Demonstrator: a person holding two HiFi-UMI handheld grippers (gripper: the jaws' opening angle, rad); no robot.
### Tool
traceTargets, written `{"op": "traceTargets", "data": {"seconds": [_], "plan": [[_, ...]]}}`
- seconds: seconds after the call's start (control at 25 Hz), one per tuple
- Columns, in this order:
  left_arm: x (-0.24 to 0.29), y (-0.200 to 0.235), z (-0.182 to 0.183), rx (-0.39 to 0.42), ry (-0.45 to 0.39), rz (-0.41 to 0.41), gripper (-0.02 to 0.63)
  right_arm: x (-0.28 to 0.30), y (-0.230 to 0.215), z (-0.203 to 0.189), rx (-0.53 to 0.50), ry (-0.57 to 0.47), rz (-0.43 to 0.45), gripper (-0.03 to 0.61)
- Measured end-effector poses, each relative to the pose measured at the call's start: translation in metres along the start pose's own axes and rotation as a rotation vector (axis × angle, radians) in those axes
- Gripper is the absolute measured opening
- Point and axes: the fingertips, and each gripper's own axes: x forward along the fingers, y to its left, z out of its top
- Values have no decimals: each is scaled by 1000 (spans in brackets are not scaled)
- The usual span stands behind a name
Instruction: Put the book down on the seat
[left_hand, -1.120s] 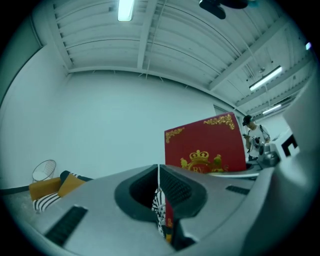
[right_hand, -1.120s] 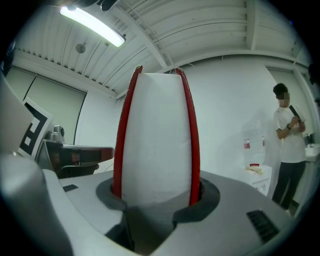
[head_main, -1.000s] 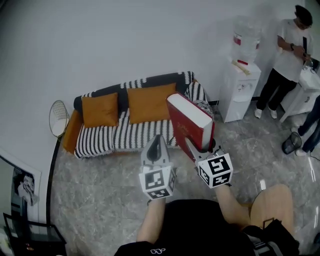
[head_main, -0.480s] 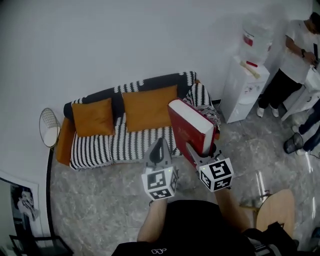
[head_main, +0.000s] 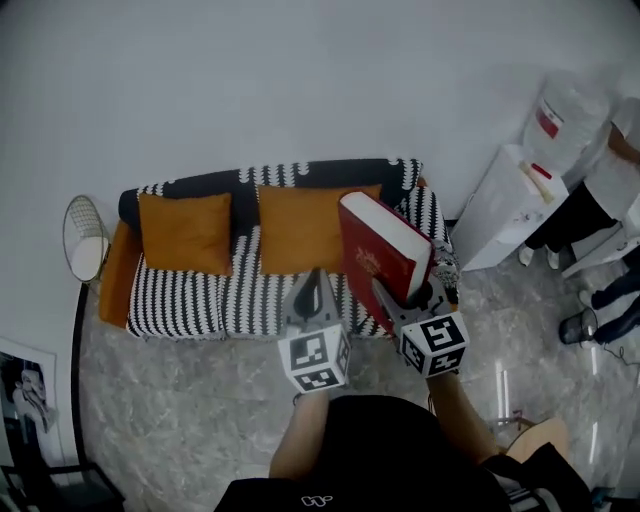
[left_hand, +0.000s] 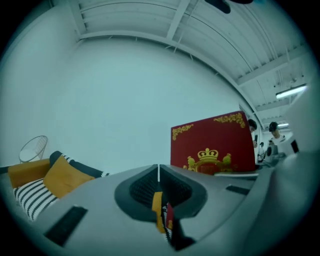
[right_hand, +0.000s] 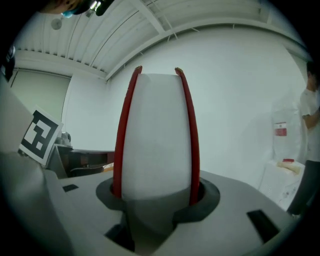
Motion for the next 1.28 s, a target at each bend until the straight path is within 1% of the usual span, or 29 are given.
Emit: {"op": "traceTargets", "data": {"seconds": [0.2,0.32,0.48,0.6,0.72,1.0,1.16,1.28], "plan": [[30,59,29,-32,-45,44,20,67,23,30,-32,-13,65,229],[41,87,34,-72,-54,66,20,95,37,33,-62,-2,104,229],[52,106,38,-90,-69,84,20,120,41,29,-84,28,116,229],[63,100,30,-97,-42,69,20,126,37,21,-80,55,123,229],[75,85,23,-88,-8,37,20,127,25,18,-66,67,108,229],[94,58,4,-57,64,11,20,121,-14,0,14,85,62,229],[95,48,-1,-27,103,14,20,122,-19,-11,55,105,82,229],[98,49,-3,-16,117,25,20,125,-19,-14,71,106,103,229]]}}
